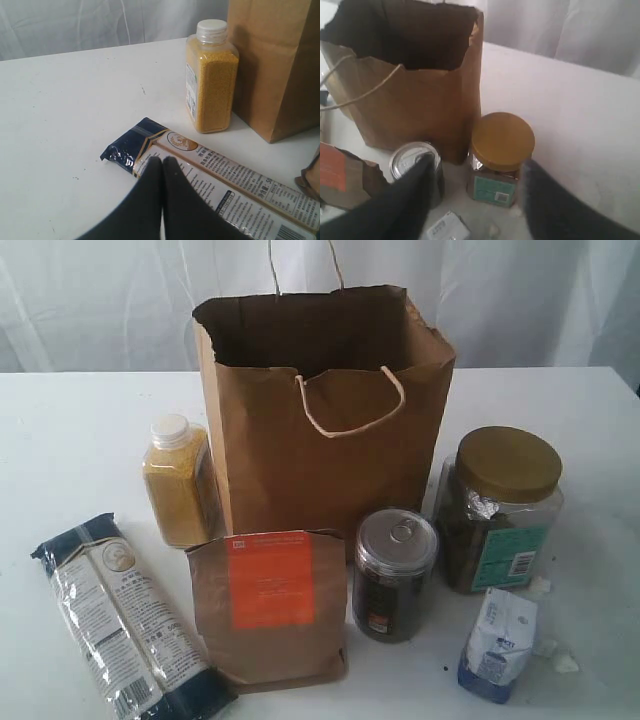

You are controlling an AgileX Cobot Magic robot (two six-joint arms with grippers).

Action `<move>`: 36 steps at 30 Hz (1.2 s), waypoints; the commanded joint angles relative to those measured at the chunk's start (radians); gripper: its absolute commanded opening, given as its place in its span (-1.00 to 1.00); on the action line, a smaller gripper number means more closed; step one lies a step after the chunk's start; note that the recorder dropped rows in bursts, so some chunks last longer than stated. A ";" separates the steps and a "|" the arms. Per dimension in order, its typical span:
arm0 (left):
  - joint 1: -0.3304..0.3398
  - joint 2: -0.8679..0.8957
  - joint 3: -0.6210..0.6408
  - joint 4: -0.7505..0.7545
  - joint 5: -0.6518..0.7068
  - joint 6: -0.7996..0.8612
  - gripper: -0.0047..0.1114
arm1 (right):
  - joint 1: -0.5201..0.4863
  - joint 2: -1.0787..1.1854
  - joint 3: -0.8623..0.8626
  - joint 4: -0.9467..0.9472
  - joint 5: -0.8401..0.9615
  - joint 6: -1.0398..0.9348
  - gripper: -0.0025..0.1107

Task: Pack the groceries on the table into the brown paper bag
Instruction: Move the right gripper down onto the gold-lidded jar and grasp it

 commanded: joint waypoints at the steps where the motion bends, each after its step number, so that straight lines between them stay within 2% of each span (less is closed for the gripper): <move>1: -0.004 -0.005 0.003 -0.004 -0.001 -0.002 -0.92 | -0.005 0.148 -0.017 -0.015 0.040 -0.016 0.40; 10: -0.004 -0.005 0.003 -0.004 -0.001 -0.002 -0.92 | -0.005 0.382 -0.055 -0.073 -0.043 -0.021 0.40; 14: -0.004 -0.005 0.003 -0.004 -0.001 -0.002 -0.92 | -0.005 0.468 -0.091 -0.071 -0.003 -0.055 0.51; 23: -0.004 -0.005 0.003 -0.004 -0.001 -0.002 -0.92 | -0.007 0.616 -0.175 -0.068 0.044 -0.060 0.52; 32: -0.004 -0.005 0.003 -0.004 -0.001 0.000 -0.92 | -0.007 0.696 -0.175 -0.073 0.035 -0.117 0.84; 36: -0.004 -0.005 0.003 -0.004 -0.001 0.000 -0.92 | -0.017 0.708 -0.175 -0.075 -0.006 -0.170 0.86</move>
